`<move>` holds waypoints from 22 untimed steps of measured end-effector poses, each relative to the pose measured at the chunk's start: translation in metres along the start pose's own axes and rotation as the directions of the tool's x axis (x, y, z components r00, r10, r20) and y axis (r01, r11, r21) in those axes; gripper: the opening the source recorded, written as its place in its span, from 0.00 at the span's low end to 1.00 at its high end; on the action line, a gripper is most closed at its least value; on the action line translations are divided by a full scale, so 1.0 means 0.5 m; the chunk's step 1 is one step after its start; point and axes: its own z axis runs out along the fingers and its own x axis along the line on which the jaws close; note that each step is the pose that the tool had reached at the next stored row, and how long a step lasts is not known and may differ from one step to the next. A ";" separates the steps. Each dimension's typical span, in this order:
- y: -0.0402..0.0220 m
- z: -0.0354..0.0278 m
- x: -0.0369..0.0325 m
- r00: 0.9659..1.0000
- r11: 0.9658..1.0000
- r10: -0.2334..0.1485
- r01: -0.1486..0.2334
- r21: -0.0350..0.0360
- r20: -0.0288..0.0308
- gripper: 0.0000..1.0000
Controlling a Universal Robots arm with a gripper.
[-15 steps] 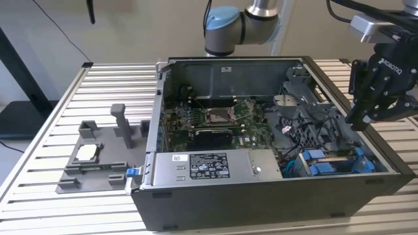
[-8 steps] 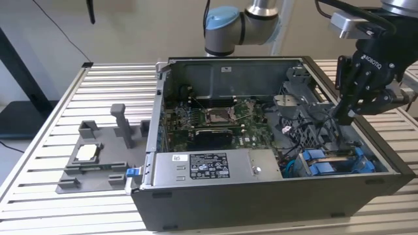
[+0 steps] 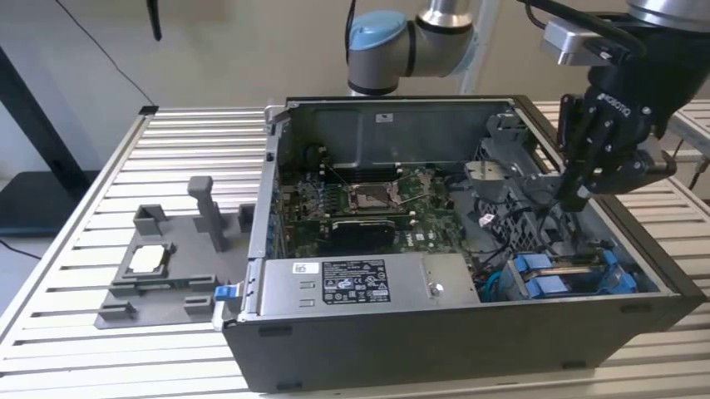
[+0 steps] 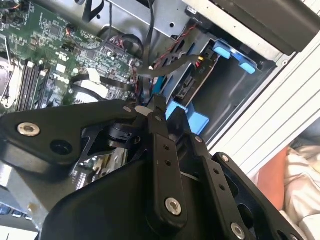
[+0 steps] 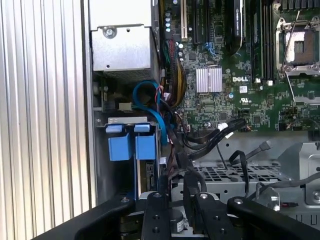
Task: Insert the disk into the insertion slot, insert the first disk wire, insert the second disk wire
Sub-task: 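Insert the second disk wire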
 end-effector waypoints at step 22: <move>0.054 0.023 -0.008 0.999 0.999 -0.048 0.048 0.015 -0.001 0.27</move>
